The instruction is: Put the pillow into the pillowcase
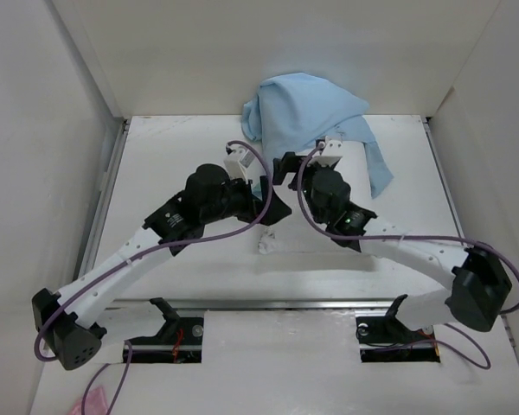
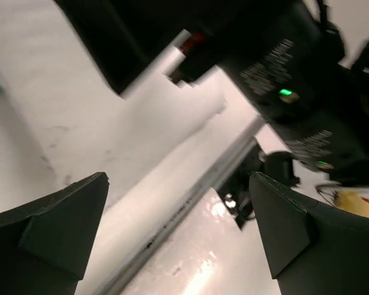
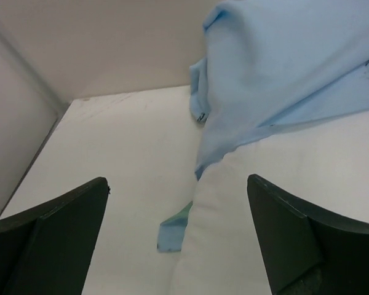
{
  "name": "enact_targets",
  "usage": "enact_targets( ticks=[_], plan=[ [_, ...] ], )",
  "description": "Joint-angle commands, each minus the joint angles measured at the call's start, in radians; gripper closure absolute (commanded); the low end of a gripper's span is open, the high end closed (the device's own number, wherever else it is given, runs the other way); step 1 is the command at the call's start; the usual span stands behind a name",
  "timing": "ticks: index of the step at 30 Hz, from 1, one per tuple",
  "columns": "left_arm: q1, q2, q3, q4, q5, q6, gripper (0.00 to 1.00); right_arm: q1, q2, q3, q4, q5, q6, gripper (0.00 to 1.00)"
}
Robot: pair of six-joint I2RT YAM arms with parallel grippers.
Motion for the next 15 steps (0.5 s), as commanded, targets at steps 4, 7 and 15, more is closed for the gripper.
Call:
enact_targets(
  ticks=[4, 7, 15],
  plan=[
    [0.008, 0.038, 0.103, -0.066, -0.267, 0.098, 0.0, -0.112, -0.095, 0.121, -0.56, -0.096, 0.228, 0.0],
    [0.008, 0.101, 0.149, -0.095, -0.327, 0.123, 0.0, -0.328, -0.104, 0.081, -0.616, -0.248, 0.298, 0.0],
    [-0.031, 0.19, 0.188, -0.072, -0.338, 0.198, 0.0, -0.528, -0.078, -0.068, -0.59, -0.492, 0.29, 0.0]
  ],
)
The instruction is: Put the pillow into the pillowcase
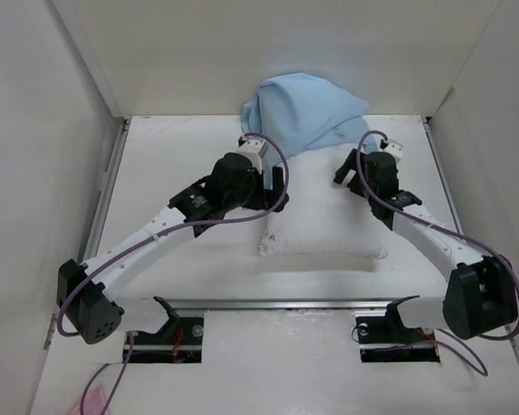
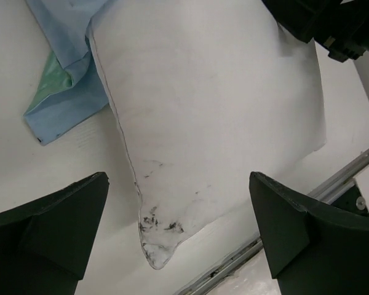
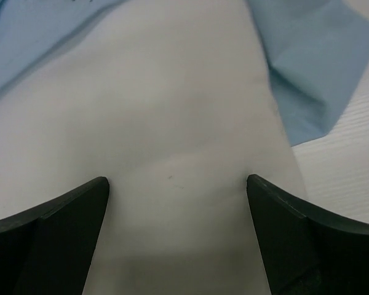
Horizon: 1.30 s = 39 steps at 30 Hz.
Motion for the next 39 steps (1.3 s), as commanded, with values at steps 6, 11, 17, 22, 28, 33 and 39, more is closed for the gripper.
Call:
enact_targets(
  ticks=[6, 11, 17, 22, 28, 33, 39],
  plan=[
    [-0.074, 0.106, 0.149, -0.038, -0.058, 0.115, 0.0, 0.149, 0.052, -0.082, 0.217, -0.577, -0.026, 0.03],
    [-0.086, 0.131, 0.183, -0.081, -0.12, 0.136, 0.0, 0.234, 0.071, -0.002, 0.285, -0.73, 0.022, 0.03],
    [-0.086, 0.111, 0.174, -0.081, -0.19, 0.136, 0.0, 0.234, 0.039, 0.117, 0.123, -0.697, 0.013, 0.03],
    [-0.095, 0.151, 0.164, -0.129, -0.307, 0.115, 0.0, 0.104, -0.093, 0.09, -0.071, -0.414, 0.002, 0.03],
    [-0.13, 0.31, 0.247, -0.155, -0.34, 0.148, 0.0, 0.027, -0.267, 0.07, -0.264, -0.108, -0.012, 0.01],
    [-0.13, 0.526, 0.387, -0.241, -0.463, 0.122, 0.0, 0.005, -0.297, 0.09, -0.326, 0.049, -0.012, 0.01],
    [-0.13, 0.428, 0.332, -0.135, -0.236, 0.151, 0.0, -0.013, -0.204, 0.11, -0.34, 0.152, 0.009, 0.01]
  ],
)
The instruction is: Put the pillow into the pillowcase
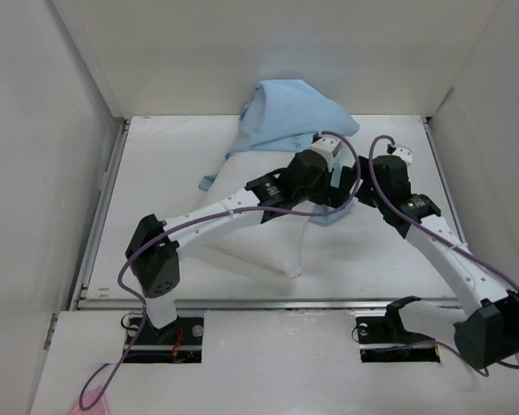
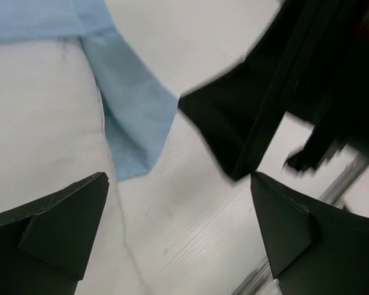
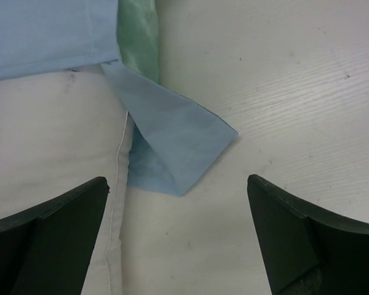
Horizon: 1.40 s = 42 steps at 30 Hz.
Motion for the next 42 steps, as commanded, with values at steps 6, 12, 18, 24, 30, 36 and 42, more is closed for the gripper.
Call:
enact_targets(
  ticks=[6, 12, 18, 24, 30, 36, 42],
  plan=[
    [0.103, -0.355, -0.265, 0.006, 0.261, 0.187, 0.0, -0.04, 0.133, 0.075, 0.098, 0.066, 0.012, 0.01],
    [0.103, -0.331, -0.243, -0.07, 0.1, 0.186, 0.0, -0.049, 0.213, 0.109, 0.179, -0.001, -0.037, 0.01],
    [0.093, -0.071, -0.101, -0.262, -0.201, 0.154, 0.0, -0.049, 0.16, 0.003, 0.316, -0.098, -0.139, 0.01],
    [0.102, 0.137, 0.034, -0.322, -0.246, 0.135, 0.0, -0.059, 0.169, -0.018, 0.336, -0.117, -0.148, 0.01],
    [0.146, 0.345, 0.163, -0.387, -0.258, 0.092, 1.0, -0.059, 0.251, -0.072, 0.504, -0.287, -0.174, 0.01],
    [0.166, 0.179, 0.088, -0.284, -0.22, 0.111, 1.0, -0.072, 0.399, -0.02, 0.606, -0.314, -0.284, 0.01],
    [0.188, 0.088, 0.091, -0.269, -0.22, 0.12, 1.0, -0.073, 0.541, 0.084, 0.583, -0.345, -0.294, 0.03]
  ],
)
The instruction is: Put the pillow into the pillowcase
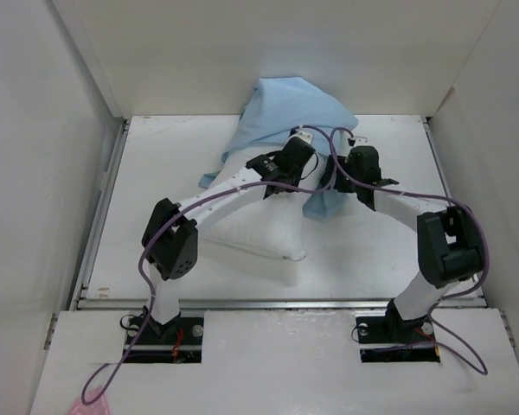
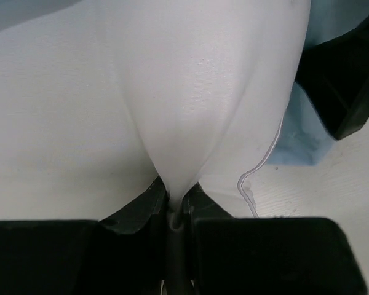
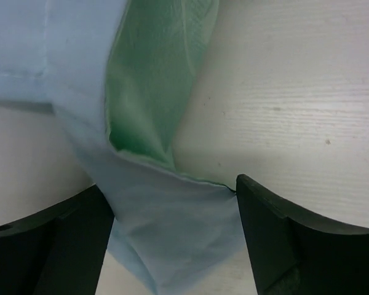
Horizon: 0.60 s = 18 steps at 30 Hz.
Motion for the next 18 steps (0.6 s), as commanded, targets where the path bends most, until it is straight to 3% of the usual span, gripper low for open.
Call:
enact_targets(
  ticks=[1, 2, 3, 5, 8, 10, 12, 14, 15, 18],
  plan=[
    [0.049, -0.07, 0.0, 0.015, -0.024, -0.002, 1.0, -0.006, 0.042, 0.099, 0.083, -0.076, -0.041, 0.22],
    [0.049, -0.07, 0.012, 0.015, -0.024, -0.002, 1.0, -0.006, 0.055, 0.099, 0.072, -0.107, -0.051, 0.44],
    [0.058, -0.061, 0.035, 0.015, -0.024, -0.002, 1.0, -0.006, 0.055, 0.11, 0.063, -0.155, -0.064, 0.97],
    [0.067, -0.041, 0.075, 0.015, -0.024, -0.002, 1.0, -0.006, 0.037, 0.11, 0.037, -0.223, -0.082, 1.0],
    [0.067, 0.031, 0.191, 0.024, 0.009, -0.029, 1.0, 0.005, -0.113, 0.099, -0.113, -0.408, -0.102, 1.0],
    [0.067, 0.085, 0.28, 0.024, 0.038, -0.07, 1.0, 0.047, -0.319, 0.07, -0.265, -0.528, -0.104, 1.0],
    [0.067, 0.163, 0.398, 0.034, 0.051, -0.127, 1.0, 0.208, -0.568, -0.028, -0.298, -0.657, -0.063, 1.0],
    [0.067, 0.206, 0.457, 0.034, 0.073, -0.164, 1.0, 0.352, -0.699, -0.122, -0.163, -0.807, 0.062, 1.0],
    [0.067, 0.233, 0.497, 0.034, 0.073, -0.199, 1.0, 0.374, -0.741, -0.192, -0.087, -0.826, 0.086, 1.0],
    [0.067, 0.243, 0.486, 0.063, 0.088, -0.225, 1.0, 0.374, -0.752, -0.173, -0.211, -0.675, 0.012, 1.0]
  ],
)
